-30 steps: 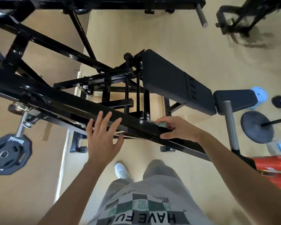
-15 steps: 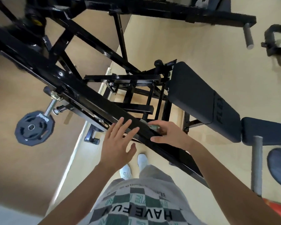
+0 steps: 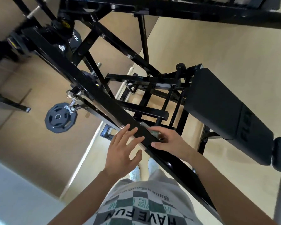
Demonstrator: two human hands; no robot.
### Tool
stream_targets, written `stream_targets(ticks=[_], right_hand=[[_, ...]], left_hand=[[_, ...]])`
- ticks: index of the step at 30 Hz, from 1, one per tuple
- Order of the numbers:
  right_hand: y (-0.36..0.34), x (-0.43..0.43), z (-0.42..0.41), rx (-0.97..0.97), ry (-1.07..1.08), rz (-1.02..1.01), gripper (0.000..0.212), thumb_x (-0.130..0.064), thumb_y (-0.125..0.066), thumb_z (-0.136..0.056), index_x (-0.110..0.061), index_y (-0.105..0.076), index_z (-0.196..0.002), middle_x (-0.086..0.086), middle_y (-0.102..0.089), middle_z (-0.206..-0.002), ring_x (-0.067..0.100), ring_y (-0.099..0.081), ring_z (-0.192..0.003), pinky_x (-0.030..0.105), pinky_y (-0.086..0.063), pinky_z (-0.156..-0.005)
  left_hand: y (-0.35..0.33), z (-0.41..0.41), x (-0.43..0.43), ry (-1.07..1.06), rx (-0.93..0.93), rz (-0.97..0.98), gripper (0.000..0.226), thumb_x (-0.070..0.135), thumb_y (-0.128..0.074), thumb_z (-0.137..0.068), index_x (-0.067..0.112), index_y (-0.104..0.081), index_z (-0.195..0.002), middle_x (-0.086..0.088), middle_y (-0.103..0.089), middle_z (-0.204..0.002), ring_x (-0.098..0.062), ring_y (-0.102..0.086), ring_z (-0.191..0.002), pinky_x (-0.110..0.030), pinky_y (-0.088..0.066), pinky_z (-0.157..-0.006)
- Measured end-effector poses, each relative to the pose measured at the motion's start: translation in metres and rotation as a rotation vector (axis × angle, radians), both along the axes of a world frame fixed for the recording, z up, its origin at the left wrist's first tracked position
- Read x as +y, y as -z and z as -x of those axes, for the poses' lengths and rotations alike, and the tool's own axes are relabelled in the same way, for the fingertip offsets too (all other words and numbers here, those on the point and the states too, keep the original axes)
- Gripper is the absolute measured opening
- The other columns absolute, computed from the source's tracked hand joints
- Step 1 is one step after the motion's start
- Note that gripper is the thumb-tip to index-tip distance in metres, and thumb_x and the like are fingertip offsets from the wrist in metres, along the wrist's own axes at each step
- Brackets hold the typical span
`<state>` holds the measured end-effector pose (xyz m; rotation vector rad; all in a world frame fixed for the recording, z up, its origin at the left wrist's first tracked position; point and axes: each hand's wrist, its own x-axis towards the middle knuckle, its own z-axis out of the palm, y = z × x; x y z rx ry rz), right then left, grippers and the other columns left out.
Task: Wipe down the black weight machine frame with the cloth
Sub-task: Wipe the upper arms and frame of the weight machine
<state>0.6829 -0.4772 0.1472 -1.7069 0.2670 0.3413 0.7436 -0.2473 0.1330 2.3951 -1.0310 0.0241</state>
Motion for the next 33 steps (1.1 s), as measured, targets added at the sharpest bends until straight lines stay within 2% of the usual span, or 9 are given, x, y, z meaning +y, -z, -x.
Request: stream_targets(ticks=[2,8,13,17,20,23,27,29,33], right_hand=[[0.003,-0.005,0.001,0.004,-0.008,-0.009,0.05,-0.021,-0.077,-0.089,-0.028,-0.061,-0.136,-0.01,-0.07,-0.119,0.01,-0.068,-0.108,0.031,-0.054,-0.097],[0.019,-0.038,0.013,0.074,-0.092,-0.053,0.032,-0.02,-0.077,-0.09,-0.023,-0.07,-0.121,-0.002,-0.071,-0.114,0.02,-0.069,-0.104,0.05,-0.052,-0.1],[0.012,-0.012,-0.015,0.023,-0.082,-0.099,0.045,-0.022,-0.078,-0.088,-0.029,-0.065,-0.13,-0.01,-0.069,-0.12,0.011,-0.067,-0.11,0.043,-0.052,-0.102],[0.004,0.011,-0.05,-0.015,-0.079,-0.067,0.058,-0.025,-0.077,-0.087,-0.034,-0.056,-0.14,-0.013,-0.062,-0.133,0.003,-0.061,-0.118,0.037,-0.049,-0.107],[0.002,0.016,-0.06,-0.035,-0.071,-0.038,0.055,-0.024,-0.076,-0.088,-0.034,-0.057,-0.139,-0.012,-0.06,-0.136,0.002,-0.06,-0.119,0.034,-0.049,-0.107],[0.002,-0.004,-0.049,0.035,-0.084,-0.052,0.042,-0.011,-0.072,-0.092,-0.025,-0.065,-0.131,-0.006,-0.066,-0.126,0.004,-0.066,-0.108,0.029,-0.053,-0.1],[0.005,-0.029,-0.039,0.151,-0.12,-0.154,0.031,-0.005,-0.065,-0.096,-0.023,-0.073,-0.119,-0.006,-0.07,-0.115,0.006,-0.069,-0.097,0.02,-0.052,-0.084],[0.004,-0.022,-0.05,0.142,-0.105,-0.169,0.033,-0.005,-0.061,-0.098,-0.024,-0.071,-0.123,-0.009,-0.068,-0.12,0.003,-0.067,-0.101,0.018,-0.05,-0.086],[0.006,0.008,-0.1,0.098,-0.073,-0.215,0.043,-0.008,-0.045,-0.104,-0.036,-0.068,-0.13,-0.009,-0.065,-0.133,0.014,-0.062,-0.12,0.041,-0.047,-0.108]], left_hand=[[-0.003,0.0,-0.003,-0.025,-0.004,0.022,0.036,0.03,-0.064,-0.089,0.023,-0.072,-0.122,-0.001,-0.059,-0.143,-0.022,-0.037,-0.148,-0.05,-0.044,-0.109],[-0.016,-0.001,-0.018,-0.253,0.083,0.177,0.039,0.036,-0.067,-0.09,0.016,-0.07,-0.123,0.003,-0.065,-0.134,-0.017,-0.055,-0.132,-0.053,-0.047,-0.101],[-0.015,-0.037,-0.014,-0.465,0.019,0.095,0.065,0.053,-0.07,-0.086,0.015,-0.059,-0.138,-0.008,-0.042,-0.155,-0.031,-0.037,-0.144,-0.051,-0.036,-0.113],[-0.009,-0.071,-0.005,-0.487,0.067,0.003,0.084,0.068,-0.063,-0.083,0.019,-0.046,-0.149,-0.005,-0.025,-0.165,-0.028,-0.024,-0.152,-0.053,-0.025,-0.119],[-0.005,-0.078,-0.002,-0.454,0.075,0.011,0.086,0.072,-0.059,-0.083,0.017,-0.048,-0.148,-0.004,-0.028,-0.164,-0.019,-0.028,-0.149,-0.037,-0.023,-0.118],[-0.004,-0.077,-0.003,-0.449,0.083,0.04,0.085,0.07,-0.062,-0.083,0.014,-0.05,-0.146,-0.008,-0.032,-0.161,-0.025,-0.031,-0.148,-0.017,-0.014,-0.114],[-0.001,-0.079,-0.003,-0.44,0.101,0.049,0.086,0.07,-0.064,-0.081,0.014,-0.051,-0.145,-0.008,-0.033,-0.159,-0.025,-0.029,-0.147,-0.022,-0.025,-0.109],[0.001,-0.081,-0.001,-0.418,0.098,0.058,0.086,0.069,-0.066,-0.08,0.014,-0.052,-0.144,-0.009,-0.035,-0.157,-0.025,-0.029,-0.146,-0.025,-0.031,-0.107],[0.002,-0.088,0.009,-0.367,0.081,0.084,0.076,0.06,-0.071,-0.082,0.014,-0.056,-0.141,-0.009,-0.039,-0.153,-0.021,-0.035,-0.138,-0.029,-0.037,-0.1]])
